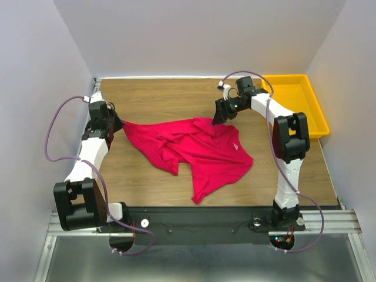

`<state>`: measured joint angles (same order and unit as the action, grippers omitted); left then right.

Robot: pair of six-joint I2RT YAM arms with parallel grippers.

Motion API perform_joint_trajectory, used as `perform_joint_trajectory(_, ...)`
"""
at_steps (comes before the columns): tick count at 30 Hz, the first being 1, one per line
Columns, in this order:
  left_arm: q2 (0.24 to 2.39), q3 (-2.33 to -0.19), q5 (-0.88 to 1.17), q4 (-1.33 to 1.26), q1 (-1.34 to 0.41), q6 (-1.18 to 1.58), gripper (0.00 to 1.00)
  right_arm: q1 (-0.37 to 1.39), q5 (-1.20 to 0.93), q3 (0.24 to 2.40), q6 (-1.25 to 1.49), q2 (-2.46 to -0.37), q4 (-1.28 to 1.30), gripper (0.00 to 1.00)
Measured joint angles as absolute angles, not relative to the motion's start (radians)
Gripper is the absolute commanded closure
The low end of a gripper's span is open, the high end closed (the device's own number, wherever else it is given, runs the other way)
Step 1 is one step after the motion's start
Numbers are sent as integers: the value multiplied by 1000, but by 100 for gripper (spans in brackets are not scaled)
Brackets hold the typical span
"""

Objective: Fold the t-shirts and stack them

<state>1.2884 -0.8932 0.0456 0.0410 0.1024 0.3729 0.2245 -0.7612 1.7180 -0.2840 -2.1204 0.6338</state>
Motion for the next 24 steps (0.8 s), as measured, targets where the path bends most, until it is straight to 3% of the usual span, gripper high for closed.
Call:
perform_joint_trajectory(17, 1269, -857, 58, 42, 104, 359, 100, 271, -736, 1718, -29, -2228, 590, 43)
perform_joint_trajectory(21, 1267, -857, 60, 41, 105, 359, 100, 278, -728, 1718, -18, -2240, 588, 53)
perform_joint_trajectory(24, 1266, -857, 60, 36, 105, 359, 100, 278, -725, 1718, 2, -2240, 580, 71)
